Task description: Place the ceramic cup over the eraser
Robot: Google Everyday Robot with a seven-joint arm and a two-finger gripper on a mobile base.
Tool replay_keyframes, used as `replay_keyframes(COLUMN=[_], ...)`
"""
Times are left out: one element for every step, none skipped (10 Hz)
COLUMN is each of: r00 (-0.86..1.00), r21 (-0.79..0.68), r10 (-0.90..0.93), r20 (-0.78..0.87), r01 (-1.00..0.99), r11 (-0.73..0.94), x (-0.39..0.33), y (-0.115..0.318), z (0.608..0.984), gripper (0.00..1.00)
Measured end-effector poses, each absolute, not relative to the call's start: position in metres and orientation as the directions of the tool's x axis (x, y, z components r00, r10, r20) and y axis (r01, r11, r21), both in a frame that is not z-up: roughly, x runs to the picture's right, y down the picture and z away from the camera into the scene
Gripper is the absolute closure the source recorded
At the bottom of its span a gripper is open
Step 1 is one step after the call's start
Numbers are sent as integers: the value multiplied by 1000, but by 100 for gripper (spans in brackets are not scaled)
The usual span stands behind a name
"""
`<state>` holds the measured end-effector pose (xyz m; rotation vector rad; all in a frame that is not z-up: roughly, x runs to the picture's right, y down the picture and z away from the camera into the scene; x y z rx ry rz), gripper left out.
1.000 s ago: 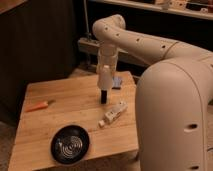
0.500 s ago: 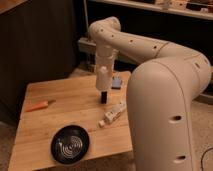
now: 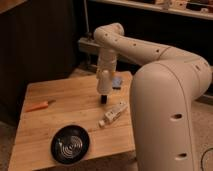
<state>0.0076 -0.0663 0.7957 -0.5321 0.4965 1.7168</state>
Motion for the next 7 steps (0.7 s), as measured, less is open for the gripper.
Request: replay_keyframes(r00=[-186,-179,-173,-172,-150,-137,-141], r21=[32,12,-7,-15,-38,-61,-55], r10=[776,769,764,761,757,756,755], r20=[-603,-614,-622,-625,-636,-640,-641], r01=[-977,-976,-974,-973,-974,-972,-972], r11=[-210,-217,-226,-232,-225,-228,-228], x=[10,9,7,11,5,1,7], y=[-60,-54,-50,-49,-46,-45,-44], z=[800,803,804,804,803,802,802], gripper=[20,20,20,20,20,20,20])
